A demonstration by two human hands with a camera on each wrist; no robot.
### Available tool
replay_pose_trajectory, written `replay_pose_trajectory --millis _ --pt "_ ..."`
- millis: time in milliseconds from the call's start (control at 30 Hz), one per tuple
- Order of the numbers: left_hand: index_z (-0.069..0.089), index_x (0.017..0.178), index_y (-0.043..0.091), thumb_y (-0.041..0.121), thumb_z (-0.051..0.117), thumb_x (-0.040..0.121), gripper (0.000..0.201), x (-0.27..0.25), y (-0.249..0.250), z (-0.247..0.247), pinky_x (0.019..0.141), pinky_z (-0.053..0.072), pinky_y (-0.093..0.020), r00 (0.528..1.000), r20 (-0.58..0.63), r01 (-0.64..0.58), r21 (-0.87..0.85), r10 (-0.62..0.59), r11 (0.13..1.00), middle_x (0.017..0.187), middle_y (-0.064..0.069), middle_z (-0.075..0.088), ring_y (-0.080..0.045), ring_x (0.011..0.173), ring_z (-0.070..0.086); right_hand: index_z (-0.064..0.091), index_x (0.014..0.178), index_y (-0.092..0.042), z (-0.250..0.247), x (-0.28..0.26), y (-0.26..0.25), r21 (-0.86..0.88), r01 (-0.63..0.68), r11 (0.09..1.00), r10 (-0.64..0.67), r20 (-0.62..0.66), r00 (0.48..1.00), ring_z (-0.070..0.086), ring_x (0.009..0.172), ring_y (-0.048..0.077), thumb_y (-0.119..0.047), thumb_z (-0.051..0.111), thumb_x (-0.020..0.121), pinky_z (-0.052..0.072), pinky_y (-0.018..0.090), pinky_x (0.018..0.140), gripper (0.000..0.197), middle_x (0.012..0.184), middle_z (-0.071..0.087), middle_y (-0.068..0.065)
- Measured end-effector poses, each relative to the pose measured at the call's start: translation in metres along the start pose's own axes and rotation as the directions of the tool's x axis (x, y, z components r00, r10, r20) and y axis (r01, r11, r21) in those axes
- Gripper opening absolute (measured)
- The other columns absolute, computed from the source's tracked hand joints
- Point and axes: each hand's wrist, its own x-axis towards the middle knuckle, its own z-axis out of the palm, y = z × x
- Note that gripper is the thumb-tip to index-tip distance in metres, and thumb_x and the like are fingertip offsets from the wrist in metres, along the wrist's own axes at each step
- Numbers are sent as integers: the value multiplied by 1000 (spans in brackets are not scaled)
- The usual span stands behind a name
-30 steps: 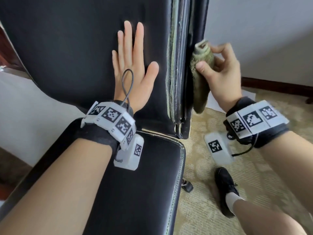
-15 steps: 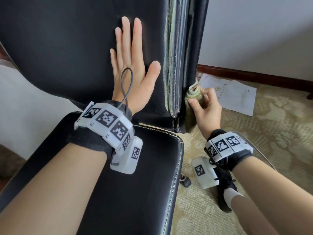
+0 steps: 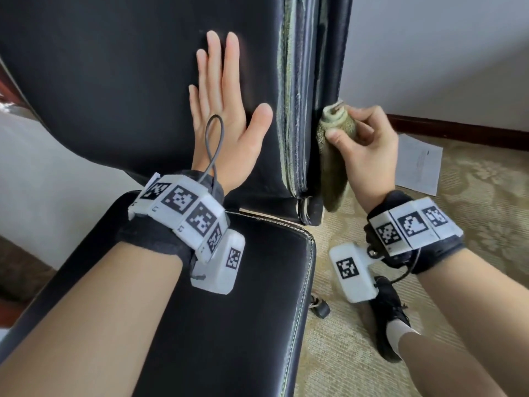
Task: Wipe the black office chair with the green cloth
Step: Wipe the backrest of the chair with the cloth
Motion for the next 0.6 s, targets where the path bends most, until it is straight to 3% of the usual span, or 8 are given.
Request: replay_pose_trajectory --millis 133,233,300,467,600 --pt "1 151 12 22 39 86 76 0 0 2 112 -11 -41 1000 -12 -12 -18 12 1000 159 -9 -8 -24 144 -12 46 84 -22 -8 -4 20 24 -41 999 39 87 995 62 94 8 -4 62 80 50 25 85 24 103 64 -4" --pt "3 151 10 26 37 85 76 0 0 4 113 -11 -42 999 -39 -18 -24 17 1000 159 -10 -5 -25 145 -11 44 83 -21 -15 -13 38 1 -96 995 95 130 987 62 85 -2 3 62 83 48 17 77 30 90 68 -13" --pt "4 151 10 27 36 85 76 0 1 6 113 -11 -44 998 -56 -21 -24 19 999 159 -10 -4 -25 145 -10 44 82 -21 -18 -21 49 -53 -134 989 141 133 981 61 82 -5 6 60 85 47 15 75 32 90 66 -11" --pt "2 151 8 23 38 85 76 0 1 6 113 -10 -47 998 -63 -21 24 23 999 158 -12 -5 -26 145 -11 54 85 -39 -16 -36 55 -149 -151 977 159 44 986 63 88 9 -14 64 85 50 30 85 27 96 67 -3" --pt "1 150 7 33 34 88 75 -10 0 6 113 -12 -41 998 -57 -31 51 34 998 158 -13 -5 -26 144 -11 60 100 -32 -2 -43 40 3 -163 987 163 -49 985 62 100 18 -28 58 85 48 28 90 16 108 67 9"
